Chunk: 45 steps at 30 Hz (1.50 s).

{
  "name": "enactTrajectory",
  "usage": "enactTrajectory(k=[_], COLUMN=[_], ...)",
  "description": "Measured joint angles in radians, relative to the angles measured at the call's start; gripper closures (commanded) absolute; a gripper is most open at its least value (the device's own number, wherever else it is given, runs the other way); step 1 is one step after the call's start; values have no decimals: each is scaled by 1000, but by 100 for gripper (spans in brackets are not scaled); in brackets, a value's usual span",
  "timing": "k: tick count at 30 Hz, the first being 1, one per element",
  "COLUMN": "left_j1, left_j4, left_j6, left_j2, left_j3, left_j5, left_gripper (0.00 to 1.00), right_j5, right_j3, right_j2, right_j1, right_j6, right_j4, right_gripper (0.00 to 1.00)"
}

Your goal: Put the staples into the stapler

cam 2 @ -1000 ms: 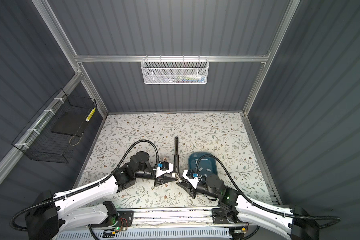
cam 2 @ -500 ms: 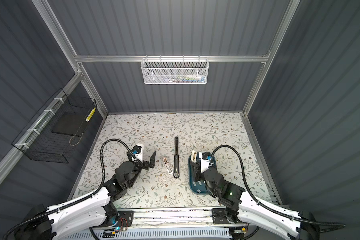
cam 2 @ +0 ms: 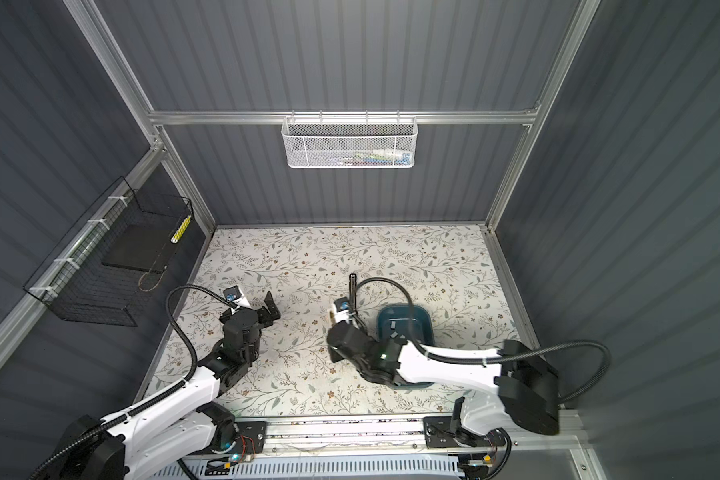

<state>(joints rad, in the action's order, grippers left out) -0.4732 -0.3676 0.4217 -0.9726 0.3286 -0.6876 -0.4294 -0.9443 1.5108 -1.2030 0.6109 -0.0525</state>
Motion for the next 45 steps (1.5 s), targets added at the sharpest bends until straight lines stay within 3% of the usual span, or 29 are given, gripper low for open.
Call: enactTrajectory(k=[7,25,34,41,45], left_j1=[57,57,57,57,57], left_j4=[74,117,121,121,122], left_j6=[66,89,92,97,100], left_j2=[43,68,67,67,67], left_j3=[-1,-1,-1,-1,-1], left_j5=[53,57,57,57,57], left_gripper=[0,0,0,0,0], right_j5=[37,79,93,98,106], right_j3=[-222,-310,-338,-338,-337], right_j2=[292,460,501,504,504], right_j1=[-28,32,33,34,34], right_j6=[17,51,62,64,65], right_j4=[-61,-135,-142,-140,-127], right_gripper=[100,100,78,54,48])
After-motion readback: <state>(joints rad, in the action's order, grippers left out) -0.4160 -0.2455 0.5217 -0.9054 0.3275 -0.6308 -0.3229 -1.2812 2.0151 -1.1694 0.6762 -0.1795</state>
